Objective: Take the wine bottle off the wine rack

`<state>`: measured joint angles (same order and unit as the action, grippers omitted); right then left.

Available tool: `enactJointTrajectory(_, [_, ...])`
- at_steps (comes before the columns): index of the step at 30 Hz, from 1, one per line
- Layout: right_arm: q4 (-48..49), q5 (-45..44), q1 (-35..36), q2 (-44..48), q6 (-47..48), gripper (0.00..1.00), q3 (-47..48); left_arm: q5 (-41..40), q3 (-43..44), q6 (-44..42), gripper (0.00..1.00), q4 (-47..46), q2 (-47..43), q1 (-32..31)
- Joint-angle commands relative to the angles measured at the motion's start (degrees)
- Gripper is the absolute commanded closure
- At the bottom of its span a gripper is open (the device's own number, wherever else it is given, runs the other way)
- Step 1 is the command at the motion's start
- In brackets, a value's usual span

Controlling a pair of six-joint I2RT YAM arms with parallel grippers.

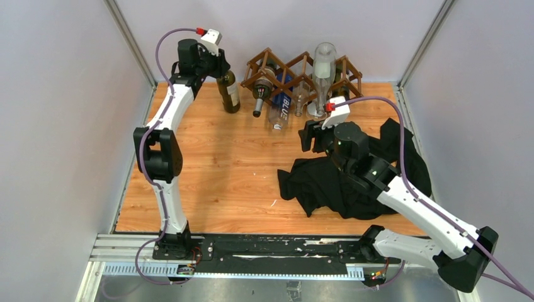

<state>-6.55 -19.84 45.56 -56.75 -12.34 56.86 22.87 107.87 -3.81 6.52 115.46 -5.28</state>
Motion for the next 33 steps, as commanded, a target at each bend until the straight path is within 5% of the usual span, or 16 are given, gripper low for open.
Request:
enactJointTrajectory(1, [-1.4,1.3,-2.7,-0.2,-1.3,0.31,2.3,-0.3,5.1,0.8,1.0,-6.3,1.8,0.6])
enactJointTrajectory(14, [-2.7,3.6,-6.5,-2.9,-2.6,0.24,4.2,-2.8,6.8,0.8,0.98,-9.9,4.6,0.7])
enactJointTrajectory(18, [-6.2,2.6,-8.1,-5.5,-3.7,0.17,7.3,-2.8,5.7,0.2,0.4,-9.8,3.7,0.7])
enactJointTrajectory(23, [-10.9,1.2,-10.3,-10.2,-5.6,0.13,12.7,-2.5,2.1,-1.3,0.1,-9.3,0.5,0.7])
enactJointTrajectory(25, [-12.9,1.4,-11.4,-12.3,-6.2,0.12,15.4,-2.3,0.9,-2.2,0.01,-8.5,-0.9,0.7])
enactJointTrajectory(33, [-22.5,4.9,-18.5,-23.0,-7.5,0.11,28.8,-4.3,0.7,-6.4,0.0,5.5,-8.0,0.8])
